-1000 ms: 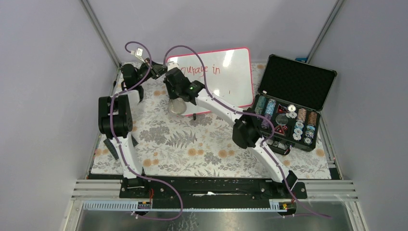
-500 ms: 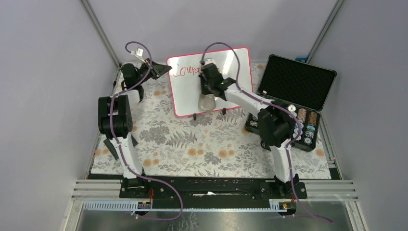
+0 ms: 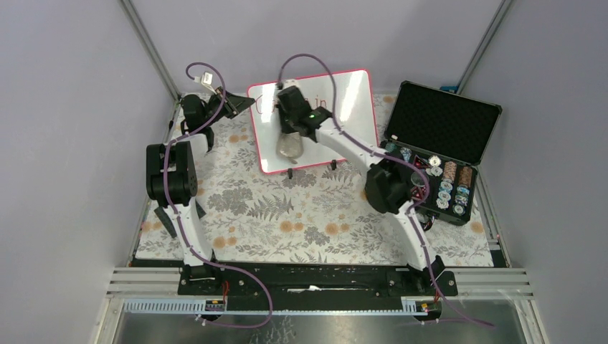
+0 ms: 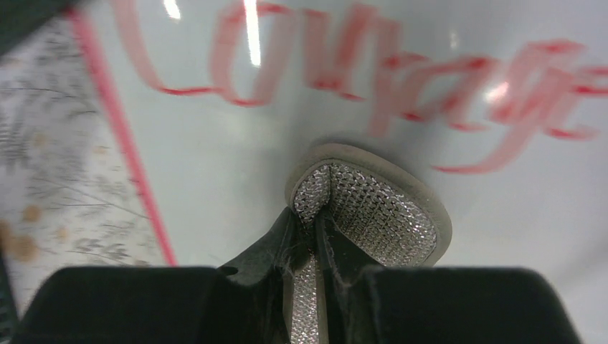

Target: Erase the whiteboard

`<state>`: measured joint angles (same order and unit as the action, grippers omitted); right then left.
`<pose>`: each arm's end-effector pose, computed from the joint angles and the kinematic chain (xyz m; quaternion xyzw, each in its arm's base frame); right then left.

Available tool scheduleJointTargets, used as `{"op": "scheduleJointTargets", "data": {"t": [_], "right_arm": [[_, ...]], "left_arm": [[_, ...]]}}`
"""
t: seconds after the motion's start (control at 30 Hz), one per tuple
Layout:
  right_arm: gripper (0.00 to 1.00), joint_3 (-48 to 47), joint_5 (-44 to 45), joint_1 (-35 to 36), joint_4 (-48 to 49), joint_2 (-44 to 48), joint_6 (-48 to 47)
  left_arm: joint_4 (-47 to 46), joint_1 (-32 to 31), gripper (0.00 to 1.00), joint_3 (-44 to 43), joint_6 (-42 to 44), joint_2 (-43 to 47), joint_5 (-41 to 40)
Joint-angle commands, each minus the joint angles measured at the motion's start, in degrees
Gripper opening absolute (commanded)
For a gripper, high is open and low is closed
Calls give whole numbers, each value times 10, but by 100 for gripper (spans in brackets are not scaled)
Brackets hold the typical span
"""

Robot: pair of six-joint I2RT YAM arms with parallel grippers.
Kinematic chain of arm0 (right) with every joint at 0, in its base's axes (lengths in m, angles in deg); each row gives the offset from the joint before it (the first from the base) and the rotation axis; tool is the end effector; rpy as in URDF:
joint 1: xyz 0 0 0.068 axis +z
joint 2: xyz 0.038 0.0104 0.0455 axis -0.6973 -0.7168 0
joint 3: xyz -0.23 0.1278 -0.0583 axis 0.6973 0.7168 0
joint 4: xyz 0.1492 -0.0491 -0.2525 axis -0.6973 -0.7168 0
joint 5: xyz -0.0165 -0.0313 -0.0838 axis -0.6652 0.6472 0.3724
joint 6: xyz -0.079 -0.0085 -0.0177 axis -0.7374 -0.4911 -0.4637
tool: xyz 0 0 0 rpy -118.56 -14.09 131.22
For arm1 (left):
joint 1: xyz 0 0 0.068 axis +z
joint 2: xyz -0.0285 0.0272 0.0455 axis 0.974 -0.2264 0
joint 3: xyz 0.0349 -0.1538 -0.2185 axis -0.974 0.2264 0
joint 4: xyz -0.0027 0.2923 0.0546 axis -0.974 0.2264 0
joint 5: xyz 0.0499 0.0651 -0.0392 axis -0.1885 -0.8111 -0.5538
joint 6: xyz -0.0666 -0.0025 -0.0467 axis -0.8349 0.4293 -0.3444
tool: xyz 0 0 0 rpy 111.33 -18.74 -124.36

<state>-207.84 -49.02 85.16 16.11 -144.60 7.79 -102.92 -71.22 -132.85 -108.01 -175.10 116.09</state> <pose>0.4644 0.3852 0.2435 -0.1383 0.8629 0.1571 0.4599 0.5113 -0.0037 0.2017 -0.0218 0.6897 -0.5270 0.4962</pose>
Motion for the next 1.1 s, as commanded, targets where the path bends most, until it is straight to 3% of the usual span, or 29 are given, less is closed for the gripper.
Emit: {"op": "scheduleJointTargets", "data": {"t": [0.0,0.1,0.23,0.47,0.57,1.07], "right_arm": [[0,-140,-29,67,-33,-96,-19],[0,-155,-25,64,-31,-101,-16],[0,-95,-32,25,-7,-62,4],[0,195,-39,-67,139,84,34],[0,272,-30,-108,169,130,33],[0,396,-20,-210,194,180,24]], "left_arm": [[1,-21,0,-7,14,29,32],[2,-22,0,-6,15,30,33],[3,-22,0,-7,17,31,34],[8,-22,0,-9,20,29,35],[12,-22,0,-10,24,29,35],[8,-22,0,-10,20,26,35]]}}
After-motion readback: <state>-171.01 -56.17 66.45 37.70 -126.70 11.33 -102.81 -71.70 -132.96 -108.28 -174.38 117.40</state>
